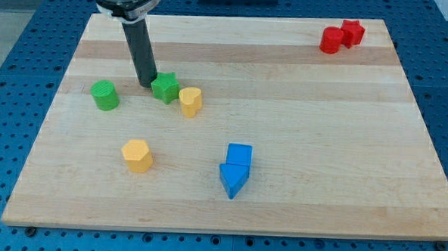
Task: Push the green circle closer to the green star
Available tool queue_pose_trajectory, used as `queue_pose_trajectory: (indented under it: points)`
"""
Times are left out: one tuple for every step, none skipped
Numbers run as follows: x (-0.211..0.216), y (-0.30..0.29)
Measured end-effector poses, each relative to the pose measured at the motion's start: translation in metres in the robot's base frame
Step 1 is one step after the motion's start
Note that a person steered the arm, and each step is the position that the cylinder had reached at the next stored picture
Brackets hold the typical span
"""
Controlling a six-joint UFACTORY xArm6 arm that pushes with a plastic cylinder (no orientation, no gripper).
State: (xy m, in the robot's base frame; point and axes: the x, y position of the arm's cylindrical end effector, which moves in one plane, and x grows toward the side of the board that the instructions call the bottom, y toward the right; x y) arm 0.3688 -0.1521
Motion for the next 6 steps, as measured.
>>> queue_pose_trajectory:
  points:
    - [-0.007,-0.027]
    - [-0.004,-0.065]
    - [0.009,-0.085]
    - [0.021,-0.085]
    - [0.024,-0.084]
    - [0.037,-0.081]
